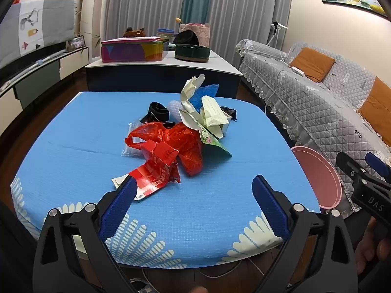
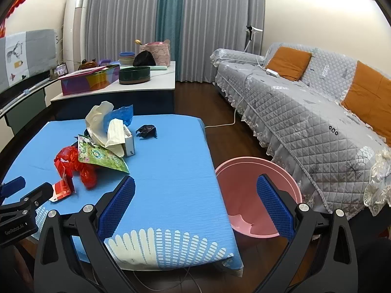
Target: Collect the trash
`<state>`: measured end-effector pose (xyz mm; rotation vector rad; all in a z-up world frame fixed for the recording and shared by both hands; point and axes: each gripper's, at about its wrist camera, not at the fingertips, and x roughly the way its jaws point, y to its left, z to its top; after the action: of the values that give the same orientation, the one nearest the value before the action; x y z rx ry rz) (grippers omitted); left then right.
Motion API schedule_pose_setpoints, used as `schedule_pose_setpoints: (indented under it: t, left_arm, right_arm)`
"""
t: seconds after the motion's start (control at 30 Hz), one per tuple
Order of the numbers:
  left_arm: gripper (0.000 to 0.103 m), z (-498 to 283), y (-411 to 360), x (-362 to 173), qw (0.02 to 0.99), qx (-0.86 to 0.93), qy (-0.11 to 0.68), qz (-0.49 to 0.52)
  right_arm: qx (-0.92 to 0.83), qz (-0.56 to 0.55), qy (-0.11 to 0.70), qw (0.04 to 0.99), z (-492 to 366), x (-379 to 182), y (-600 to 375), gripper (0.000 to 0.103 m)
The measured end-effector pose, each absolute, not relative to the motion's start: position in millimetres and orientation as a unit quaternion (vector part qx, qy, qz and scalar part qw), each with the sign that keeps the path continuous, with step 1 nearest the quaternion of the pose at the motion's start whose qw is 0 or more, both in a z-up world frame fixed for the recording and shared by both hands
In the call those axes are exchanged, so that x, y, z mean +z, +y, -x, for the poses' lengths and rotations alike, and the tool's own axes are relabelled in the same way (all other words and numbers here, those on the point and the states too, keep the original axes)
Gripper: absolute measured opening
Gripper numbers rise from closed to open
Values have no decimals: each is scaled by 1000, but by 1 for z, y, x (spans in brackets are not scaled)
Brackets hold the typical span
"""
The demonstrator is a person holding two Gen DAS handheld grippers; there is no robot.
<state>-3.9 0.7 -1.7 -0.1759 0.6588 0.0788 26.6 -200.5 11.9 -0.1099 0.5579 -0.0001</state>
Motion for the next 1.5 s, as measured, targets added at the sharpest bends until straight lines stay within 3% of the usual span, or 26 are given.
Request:
schedule_pose_setpoints:
  t: [1.5]
  left_arm:
    - [88,2,-2,-3,941,33,325,87]
  right_arm:
    - [10,57,282,958,-28,10,-198,98]
